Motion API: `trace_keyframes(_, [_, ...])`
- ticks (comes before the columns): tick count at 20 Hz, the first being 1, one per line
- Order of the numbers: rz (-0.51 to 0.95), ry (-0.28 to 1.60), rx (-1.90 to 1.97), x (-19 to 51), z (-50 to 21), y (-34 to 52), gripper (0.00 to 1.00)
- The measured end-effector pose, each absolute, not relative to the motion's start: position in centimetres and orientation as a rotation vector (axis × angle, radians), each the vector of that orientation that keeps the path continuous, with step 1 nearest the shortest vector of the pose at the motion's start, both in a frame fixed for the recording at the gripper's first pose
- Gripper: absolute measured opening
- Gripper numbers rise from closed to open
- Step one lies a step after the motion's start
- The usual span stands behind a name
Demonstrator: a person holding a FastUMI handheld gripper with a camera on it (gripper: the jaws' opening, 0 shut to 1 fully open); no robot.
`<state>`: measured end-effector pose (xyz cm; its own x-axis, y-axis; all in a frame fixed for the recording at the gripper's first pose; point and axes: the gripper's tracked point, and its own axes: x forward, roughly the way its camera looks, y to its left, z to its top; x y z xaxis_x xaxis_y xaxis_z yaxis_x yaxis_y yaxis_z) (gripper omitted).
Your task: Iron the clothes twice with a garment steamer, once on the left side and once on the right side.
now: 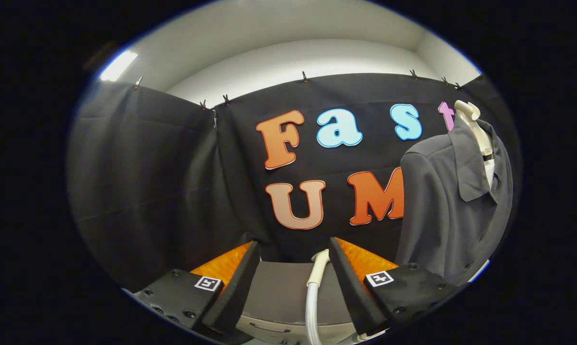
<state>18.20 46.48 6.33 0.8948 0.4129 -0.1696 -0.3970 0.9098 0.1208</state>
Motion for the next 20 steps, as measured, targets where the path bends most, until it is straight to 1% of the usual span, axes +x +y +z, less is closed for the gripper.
trace_keyframes(1, [0.411,0.222,0.069,19.7,5.1,47.6,0.94])
trace_keyframes(3, [0.389,0.355,0.034,22.3,0.5,48.9,0.93])
trace_keyframes(4, [0.376,0.411,0.016,23.5,-1.8,49.5,0.94])
trace_keyframes(7, [0.314,0.543,-0.052,27.1,-7.6,49.9,0.91])
trace_keyframes(8, [0.293,0.57,-0.064,27.9,-8.9,49.8,0.89])
trace_keyframes(13, [0.215,0.718,-0.15,30.5,-14.7,49.3,0.89])
trace_keyframes(17, [0.18,0.778,-0.253,33.0,-17.7,49.4,0.87])
trace_keyframes(19, [0.165,0.841,-0.278,34.0,-19.9,48.9,0.8])
trace_keyframes(20, [0.158,0.881,-0.279,33.9,-20.9,48.6,0.8])
